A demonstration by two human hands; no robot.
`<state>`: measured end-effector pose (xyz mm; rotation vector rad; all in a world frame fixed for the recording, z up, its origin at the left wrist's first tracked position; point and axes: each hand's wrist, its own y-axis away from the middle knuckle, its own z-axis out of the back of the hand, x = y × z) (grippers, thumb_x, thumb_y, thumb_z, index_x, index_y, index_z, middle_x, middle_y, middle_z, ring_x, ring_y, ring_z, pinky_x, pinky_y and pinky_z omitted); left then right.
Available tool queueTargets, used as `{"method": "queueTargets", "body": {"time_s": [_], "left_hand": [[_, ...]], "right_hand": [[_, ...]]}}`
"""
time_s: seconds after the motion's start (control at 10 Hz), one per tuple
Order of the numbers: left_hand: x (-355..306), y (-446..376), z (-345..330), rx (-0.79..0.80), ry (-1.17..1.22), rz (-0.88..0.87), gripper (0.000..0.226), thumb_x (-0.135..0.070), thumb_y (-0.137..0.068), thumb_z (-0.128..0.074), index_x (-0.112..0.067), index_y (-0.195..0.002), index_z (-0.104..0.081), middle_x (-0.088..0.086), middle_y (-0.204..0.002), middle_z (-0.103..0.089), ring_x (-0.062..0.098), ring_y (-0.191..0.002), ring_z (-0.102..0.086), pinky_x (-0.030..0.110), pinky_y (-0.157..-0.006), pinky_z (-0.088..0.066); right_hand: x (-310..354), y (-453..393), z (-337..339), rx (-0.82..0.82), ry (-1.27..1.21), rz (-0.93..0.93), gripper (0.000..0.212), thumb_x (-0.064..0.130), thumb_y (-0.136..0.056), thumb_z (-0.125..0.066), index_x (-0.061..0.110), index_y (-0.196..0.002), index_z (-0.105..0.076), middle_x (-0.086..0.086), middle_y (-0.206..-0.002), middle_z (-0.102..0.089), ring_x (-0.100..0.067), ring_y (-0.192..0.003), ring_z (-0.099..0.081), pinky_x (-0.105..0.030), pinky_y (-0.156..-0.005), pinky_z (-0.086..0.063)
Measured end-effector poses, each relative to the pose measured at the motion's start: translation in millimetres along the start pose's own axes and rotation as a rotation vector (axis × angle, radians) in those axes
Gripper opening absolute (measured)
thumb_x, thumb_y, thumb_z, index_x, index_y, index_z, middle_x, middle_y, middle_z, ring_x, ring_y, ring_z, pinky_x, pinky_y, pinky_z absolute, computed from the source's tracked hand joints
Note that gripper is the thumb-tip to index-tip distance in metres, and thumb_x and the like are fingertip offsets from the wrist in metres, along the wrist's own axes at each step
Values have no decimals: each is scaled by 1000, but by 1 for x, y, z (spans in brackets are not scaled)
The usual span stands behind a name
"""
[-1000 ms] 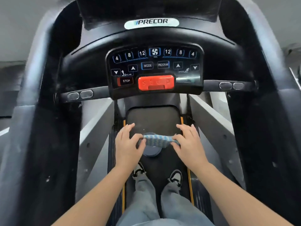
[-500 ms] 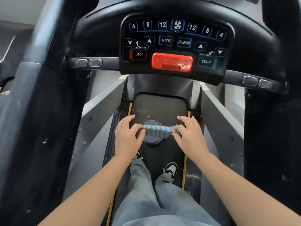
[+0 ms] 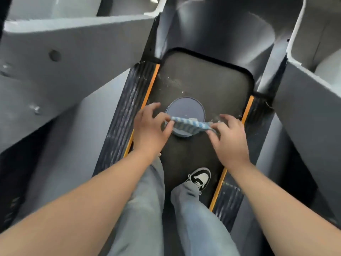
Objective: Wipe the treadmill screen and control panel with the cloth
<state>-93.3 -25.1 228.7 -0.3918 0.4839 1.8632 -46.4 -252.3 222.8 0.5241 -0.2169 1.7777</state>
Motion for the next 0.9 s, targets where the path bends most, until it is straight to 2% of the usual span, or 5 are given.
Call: {"method": "queueTargets", "body": {"time_s": [0.3, 0.5, 0.7, 0.8, 0.9], "left_hand": [[54, 15, -82, 53, 18, 29, 13, -27, -89, -69, -14, -91, -72, 11, -131, -59, 31, -124, -49, 44, -103, -40], [66, -38, -126, 53, 25, 93, 18, -30, -94, -65, -13, -97, -70, 4, -137, -54, 24, -130, -43, 36, -108, -31], [75, -107, -167, -7, 13, 57, 20, -32, -94, -63, -12, -94, -68, 4, -121, -58, 25, -115, -50, 26, -93, -32], [77, -115, -175, 44, 8, 69, 21, -33, -95, -63, -13, -98, -67, 4, -119, -57, 26, -111, -51, 36, -95, -41], [77, -108, -171, 72, 63, 109, 31, -34, -96, -61, -14, -119, -61, 5, -129, -53, 25, -118, -49, 40, -102, -41]], "right_hand": [[-33, -6, -77, 28, 31, 6, 15, 17, -87, -70, 6, -97, -75, -15, -124, -62, -39, -112, -50, -44, -99, -39], [-59, -47, -125, 38, 30, -7, 24, 25, -89, -63, 6, -96, -75, -15, -114, -65, -35, -111, -54, -42, -98, -38], [-82, -112, -170, 40, 75, -101, 33, 35, -91, -54, 11, -104, -73, -14, -117, -63, -36, -113, -52, -35, -98, -32], [-80, -119, -170, 13, 54, -155, 26, 30, -95, -57, 14, -110, -70, -11, -124, -58, -35, -117, -47, -34, -97, -35], [-75, -109, -162, 16, 26, -190, 29, 29, -97, -57, 12, -119, -65, -11, -128, -56, -35, -119, -46, -35, -99, -35]]}}
